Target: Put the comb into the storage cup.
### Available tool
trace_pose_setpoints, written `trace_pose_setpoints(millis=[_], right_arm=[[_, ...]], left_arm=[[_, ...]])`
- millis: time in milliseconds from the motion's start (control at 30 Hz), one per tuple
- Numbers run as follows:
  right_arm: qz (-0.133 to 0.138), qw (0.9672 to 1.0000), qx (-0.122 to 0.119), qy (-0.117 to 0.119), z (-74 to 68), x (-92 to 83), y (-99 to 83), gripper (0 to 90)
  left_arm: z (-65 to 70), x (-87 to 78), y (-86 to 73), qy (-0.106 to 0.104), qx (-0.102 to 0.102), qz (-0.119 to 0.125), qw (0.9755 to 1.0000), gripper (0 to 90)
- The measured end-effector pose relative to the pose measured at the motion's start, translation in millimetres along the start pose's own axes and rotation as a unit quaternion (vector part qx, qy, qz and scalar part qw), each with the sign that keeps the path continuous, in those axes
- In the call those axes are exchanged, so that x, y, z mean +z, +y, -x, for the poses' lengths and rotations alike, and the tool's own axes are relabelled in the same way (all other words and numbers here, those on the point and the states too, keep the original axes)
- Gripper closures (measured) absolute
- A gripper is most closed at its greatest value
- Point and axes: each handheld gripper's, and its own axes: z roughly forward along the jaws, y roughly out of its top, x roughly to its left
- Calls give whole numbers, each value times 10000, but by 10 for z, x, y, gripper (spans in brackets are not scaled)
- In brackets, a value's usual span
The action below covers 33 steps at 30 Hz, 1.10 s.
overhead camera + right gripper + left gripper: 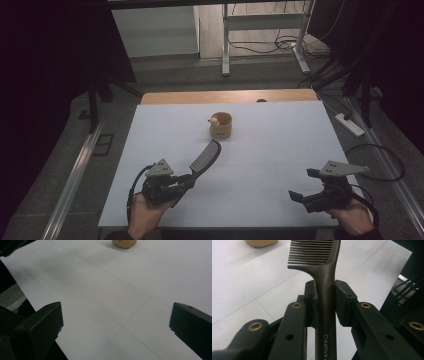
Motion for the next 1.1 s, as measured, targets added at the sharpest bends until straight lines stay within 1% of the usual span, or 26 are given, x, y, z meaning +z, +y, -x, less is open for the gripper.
trace_pose_setpoints(millis=[100, 300, 400, 567, 667, 700, 767, 833, 967, 1100], right_arm=[[23, 9999, 57, 92, -5, 18, 38, 0], [36, 9996, 91, 262, -12, 65, 116, 0], [45, 9995, 83, 300, -17, 89, 152, 0], [-56, 9994, 61, 323, -13, 146, 189, 0], [-82, 9992, 57, 379, -25, 185, 218, 0], [-49, 9990, 73, 437, -30, 202, 228, 0], [-31, 9979, 208, 604, -42, 238, 251, 0], [-60, 9983, 124, 569, -62, 266, 266, 0], [-74, 9981, 178, 593, -59, 305, 275, 0], [-73, 9974, 207, 684, -65, 345, 303, 0]], left_arm=[[17, 12, 20, 0, 15, 17, 10000, 720], [43, 41, 72, -19, 64, 59, 10000, 720], [58, 64, 94, -34, 91, 76, 9999, 720], [76, 115, 126, -75, 139, 85, 9998, 720], [85, 138, 132, -83, 156, 81, 9998, 720], [86, 141, 135, -83, 169, 88, 9998, 720], [93, 143, 138, -76, 192, 86, 9997, 720], [96, 145, 137, -95, 189, 95, 9997, 720], [94, 154, 140, -108, 189, 95, 9997, 720], [92, 165, 146, -106, 192, 115, 9997, 720]])
